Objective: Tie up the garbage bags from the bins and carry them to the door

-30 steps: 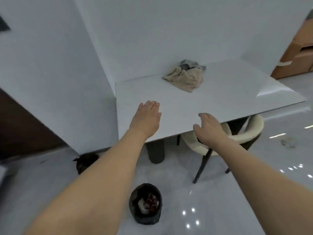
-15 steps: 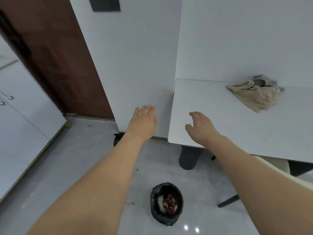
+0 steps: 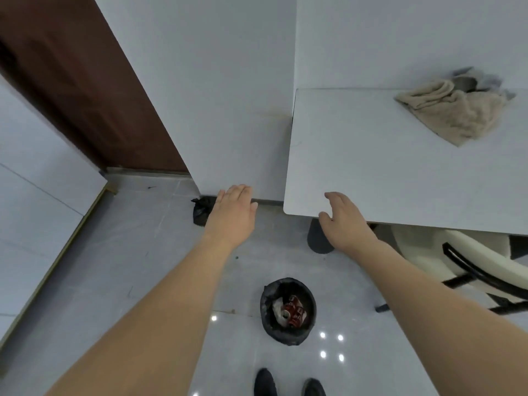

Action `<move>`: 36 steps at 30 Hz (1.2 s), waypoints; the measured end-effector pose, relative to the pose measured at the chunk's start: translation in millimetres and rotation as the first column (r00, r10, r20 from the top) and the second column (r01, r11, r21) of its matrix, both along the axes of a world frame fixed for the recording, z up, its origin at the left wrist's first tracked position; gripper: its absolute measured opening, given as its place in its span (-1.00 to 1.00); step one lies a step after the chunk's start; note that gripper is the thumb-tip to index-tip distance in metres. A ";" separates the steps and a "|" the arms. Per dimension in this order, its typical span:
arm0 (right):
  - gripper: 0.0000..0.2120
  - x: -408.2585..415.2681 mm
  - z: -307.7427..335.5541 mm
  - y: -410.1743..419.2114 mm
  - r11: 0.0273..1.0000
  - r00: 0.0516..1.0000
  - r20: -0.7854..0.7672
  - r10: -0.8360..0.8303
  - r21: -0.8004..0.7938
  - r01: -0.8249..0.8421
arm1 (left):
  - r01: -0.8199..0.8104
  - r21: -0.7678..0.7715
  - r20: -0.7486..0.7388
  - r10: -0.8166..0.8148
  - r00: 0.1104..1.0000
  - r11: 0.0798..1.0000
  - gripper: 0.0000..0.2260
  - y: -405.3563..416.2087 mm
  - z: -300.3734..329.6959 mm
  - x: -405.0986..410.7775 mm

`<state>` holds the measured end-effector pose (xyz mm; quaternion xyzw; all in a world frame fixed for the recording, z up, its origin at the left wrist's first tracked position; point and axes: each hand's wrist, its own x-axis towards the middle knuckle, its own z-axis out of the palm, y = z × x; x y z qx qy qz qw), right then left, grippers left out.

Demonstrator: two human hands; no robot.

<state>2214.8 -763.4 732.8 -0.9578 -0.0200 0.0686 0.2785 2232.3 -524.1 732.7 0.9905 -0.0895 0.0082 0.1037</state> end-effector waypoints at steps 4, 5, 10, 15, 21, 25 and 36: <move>-0.59 -14.0 -109.2 -3.8 0.991 0.984 0.120 0.129 -0.053 -0.123 | 0.000 -0.056 -0.078 -0.004 0.997 0.998 -0.59 -8.3 -115.2 -1.3; -0.59 -18.3 -144.5 -6.5 0.979 0.976 0.102 0.194 -0.090 -0.185 | 0.005 -0.061 -0.099 -0.011 0.995 0.998 -0.59 -9.5 -151.6 -4.5; -0.58 -28.2 -345.2 -31.6 0.982 0.986 -0.054 0.157 -0.102 -0.162 | -0.053 -0.157 -0.178 0.024 0.984 0.986 -0.59 -16.5 -352.0 -27.7; -0.58 -15.6 -528.4 -38.0 0.993 0.982 -0.164 -0.091 0.058 0.102 | -0.157 -0.252 -0.233 0.097 0.968 0.955 -0.54 -12.5 -536.7 -18.5; -0.58 4.5 -658.1 -44.1 0.902 0.924 -0.270 -0.272 0.263 0.342 | -0.368 -0.481 -0.341 0.217 0.915 0.796 -0.49 -3.7 -656.1 9.3; -0.65 -15.2 -680.5 -37.8 0.546 0.669 -0.568 -0.478 0.405 0.734 | -0.795 -0.551 -0.728 0.321 0.606 0.253 -0.49 -1.3 -678.2 -11.9; -0.52 -111.5 -765.3 -20.9 -0.010 0.180 -0.959 -0.217 0.187 0.982 | -0.957 -0.038 -0.966 -0.235 0.109 -0.288 -0.57 -2.8 -761.4 -113.2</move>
